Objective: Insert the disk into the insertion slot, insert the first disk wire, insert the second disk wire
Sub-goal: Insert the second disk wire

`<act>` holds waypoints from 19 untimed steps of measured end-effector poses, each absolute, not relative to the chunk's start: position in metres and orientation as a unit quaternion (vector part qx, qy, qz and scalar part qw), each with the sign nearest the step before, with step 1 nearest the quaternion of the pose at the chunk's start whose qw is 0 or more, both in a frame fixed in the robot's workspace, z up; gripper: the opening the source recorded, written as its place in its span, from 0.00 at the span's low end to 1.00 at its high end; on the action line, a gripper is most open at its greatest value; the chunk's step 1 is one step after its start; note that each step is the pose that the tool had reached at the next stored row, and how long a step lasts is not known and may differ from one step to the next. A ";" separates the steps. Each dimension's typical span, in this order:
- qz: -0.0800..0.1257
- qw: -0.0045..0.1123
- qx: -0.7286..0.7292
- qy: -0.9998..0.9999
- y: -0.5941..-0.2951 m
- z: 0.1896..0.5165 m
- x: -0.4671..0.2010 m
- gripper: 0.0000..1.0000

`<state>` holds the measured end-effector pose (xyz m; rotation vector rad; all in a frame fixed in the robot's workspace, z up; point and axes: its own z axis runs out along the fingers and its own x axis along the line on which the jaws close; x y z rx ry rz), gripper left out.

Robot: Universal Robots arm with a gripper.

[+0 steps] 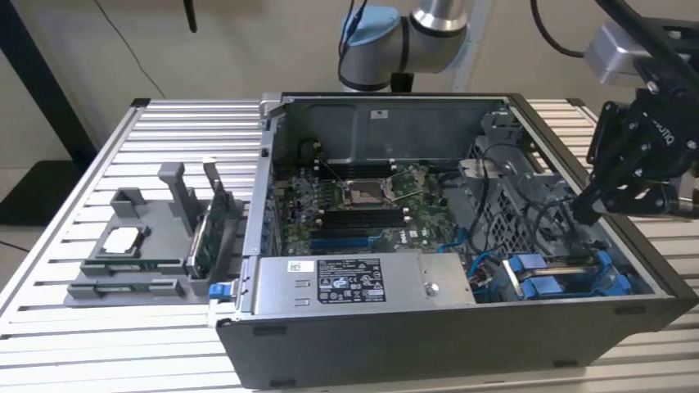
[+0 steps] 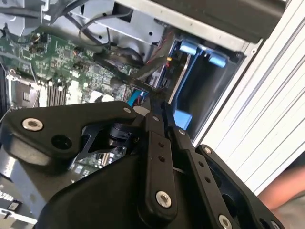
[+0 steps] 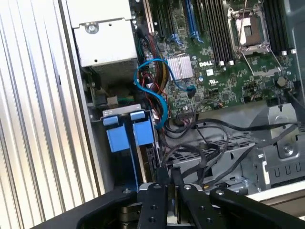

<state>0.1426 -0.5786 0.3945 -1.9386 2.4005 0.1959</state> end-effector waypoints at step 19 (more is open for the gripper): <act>0.070 0.031 -0.635 0.769 -0.598 0.385 0.098 0.16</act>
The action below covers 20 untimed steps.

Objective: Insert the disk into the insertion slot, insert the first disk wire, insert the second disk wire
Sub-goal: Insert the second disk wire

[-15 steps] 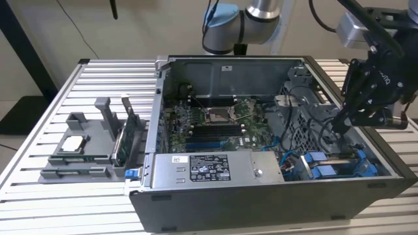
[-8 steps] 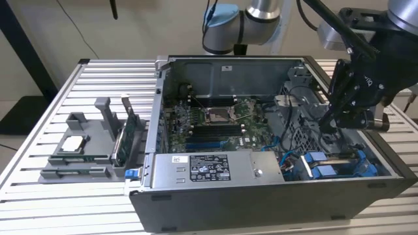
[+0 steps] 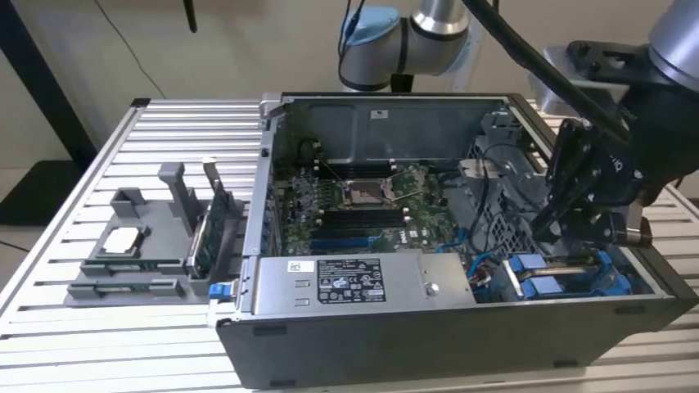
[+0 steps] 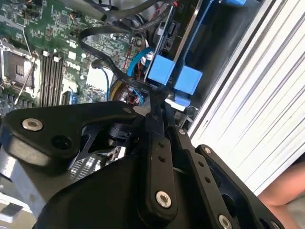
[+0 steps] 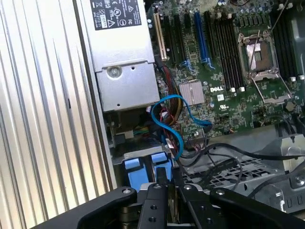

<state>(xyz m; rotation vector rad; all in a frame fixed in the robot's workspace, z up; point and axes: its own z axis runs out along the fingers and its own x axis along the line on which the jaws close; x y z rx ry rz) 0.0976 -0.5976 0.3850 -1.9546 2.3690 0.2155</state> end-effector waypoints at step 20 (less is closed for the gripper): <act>0.052 0.025 -0.660 0.749 -0.591 0.373 0.098 0.16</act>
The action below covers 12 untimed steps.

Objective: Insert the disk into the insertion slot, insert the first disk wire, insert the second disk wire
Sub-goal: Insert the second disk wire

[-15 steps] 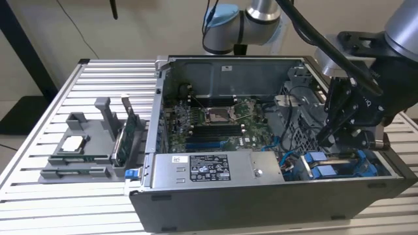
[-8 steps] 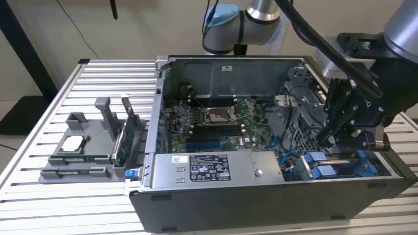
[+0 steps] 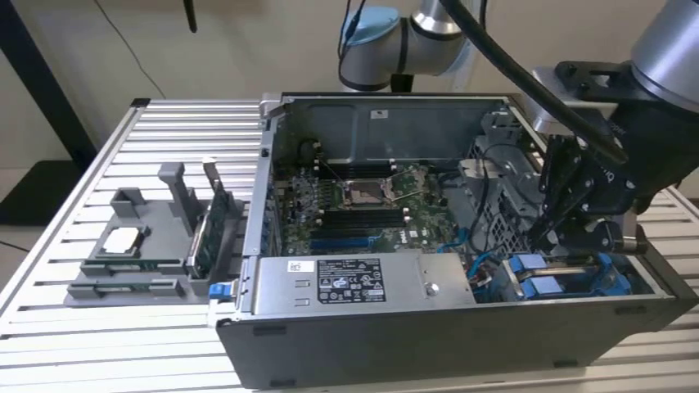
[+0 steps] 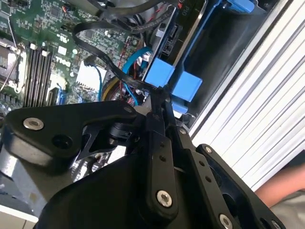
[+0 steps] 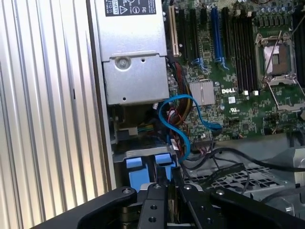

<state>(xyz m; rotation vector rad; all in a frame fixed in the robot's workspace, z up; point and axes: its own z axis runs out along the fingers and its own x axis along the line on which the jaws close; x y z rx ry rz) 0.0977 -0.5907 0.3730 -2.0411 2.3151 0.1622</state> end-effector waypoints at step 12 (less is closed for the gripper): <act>0.046 0.030 -0.661 0.749 -0.583 0.366 0.098 0.16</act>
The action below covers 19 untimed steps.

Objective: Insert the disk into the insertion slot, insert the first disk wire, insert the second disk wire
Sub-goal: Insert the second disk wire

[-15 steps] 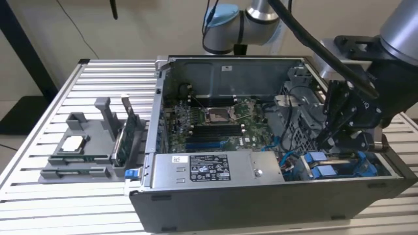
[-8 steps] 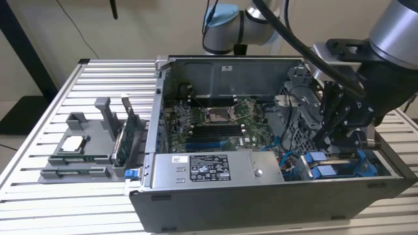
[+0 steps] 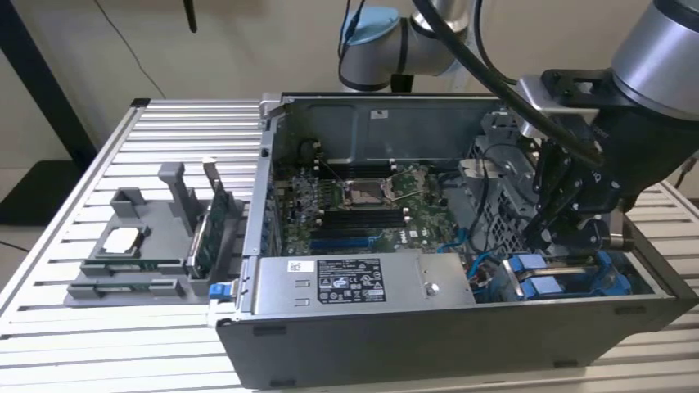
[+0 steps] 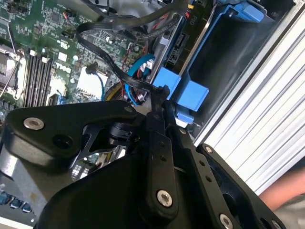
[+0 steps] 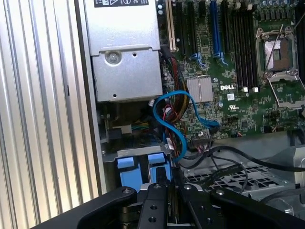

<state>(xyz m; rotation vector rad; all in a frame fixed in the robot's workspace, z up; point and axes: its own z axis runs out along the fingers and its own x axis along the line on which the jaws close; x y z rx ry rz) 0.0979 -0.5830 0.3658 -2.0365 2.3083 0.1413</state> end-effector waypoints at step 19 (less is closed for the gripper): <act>0.041 0.031 -0.661 0.749 -0.580 0.360 0.110 0.16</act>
